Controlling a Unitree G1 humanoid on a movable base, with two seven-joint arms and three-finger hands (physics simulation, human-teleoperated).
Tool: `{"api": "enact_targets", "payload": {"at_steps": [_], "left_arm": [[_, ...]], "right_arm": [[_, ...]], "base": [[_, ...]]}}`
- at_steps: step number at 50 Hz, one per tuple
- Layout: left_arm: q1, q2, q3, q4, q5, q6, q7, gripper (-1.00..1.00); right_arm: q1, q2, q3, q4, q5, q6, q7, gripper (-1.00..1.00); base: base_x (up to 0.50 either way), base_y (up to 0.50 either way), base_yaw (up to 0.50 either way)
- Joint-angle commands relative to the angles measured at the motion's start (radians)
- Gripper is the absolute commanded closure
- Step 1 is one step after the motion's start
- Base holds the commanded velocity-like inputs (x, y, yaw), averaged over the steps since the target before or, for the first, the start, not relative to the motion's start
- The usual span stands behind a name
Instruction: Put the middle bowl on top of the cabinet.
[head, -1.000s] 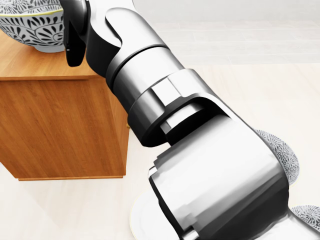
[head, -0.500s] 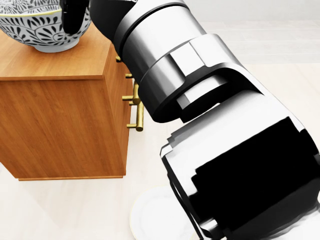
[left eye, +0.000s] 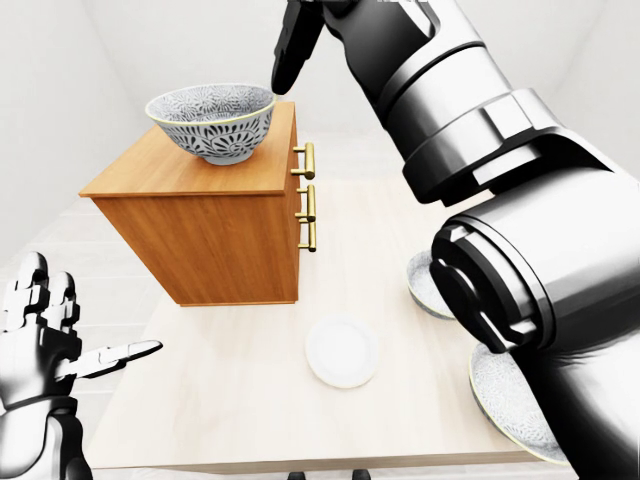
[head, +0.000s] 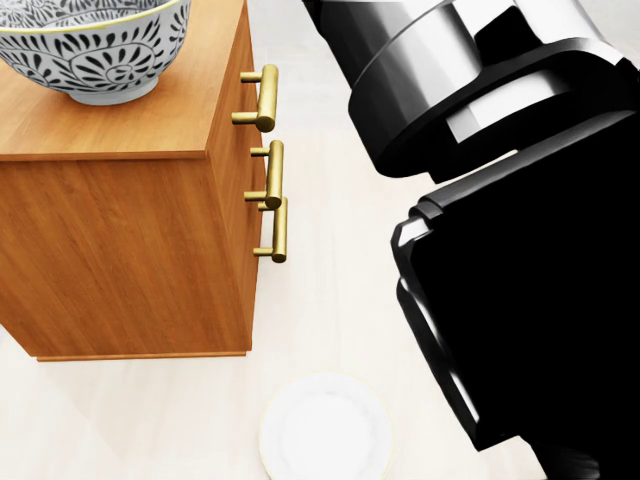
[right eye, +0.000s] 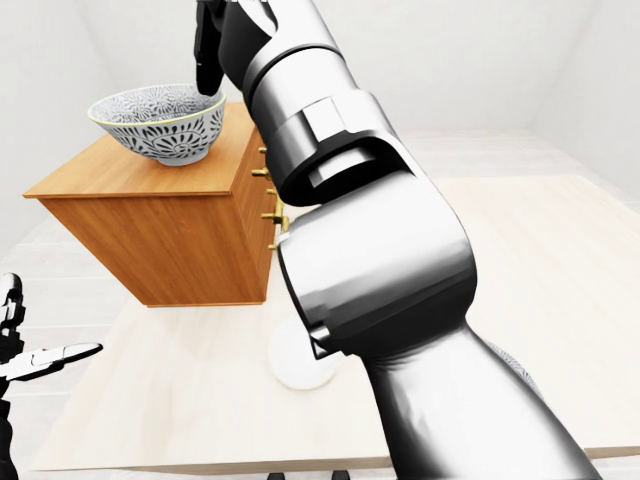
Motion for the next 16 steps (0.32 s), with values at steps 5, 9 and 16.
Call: {"api": "enact_targets", "payload": {"at_steps": [5,9,16], "left_arm": [[-0.002,-0.003,0.005,-0.009,-0.002,0.009,-0.001,-1.00],[0.009,-0.009,0.008,-0.019,-0.007,0.004,-0.007,-1.00],[0.007,-0.012,0.004,-0.021,-0.003,0.007,-0.005,-1.00]], "right_arm": [[-0.043,-0.112,-0.030,-0.002,0.029,0.000,-0.010,-1.00],[-0.044,-0.139,-0.025,0.005,0.022,0.000,-0.016,-1.00],[-0.050,-0.163,-0.031,0.003,0.030,0.000,-0.018,-1.00]], "base": [[0.00,0.00,0.00],[0.00,0.00,0.00],[0.00,0.00,0.00]]}}
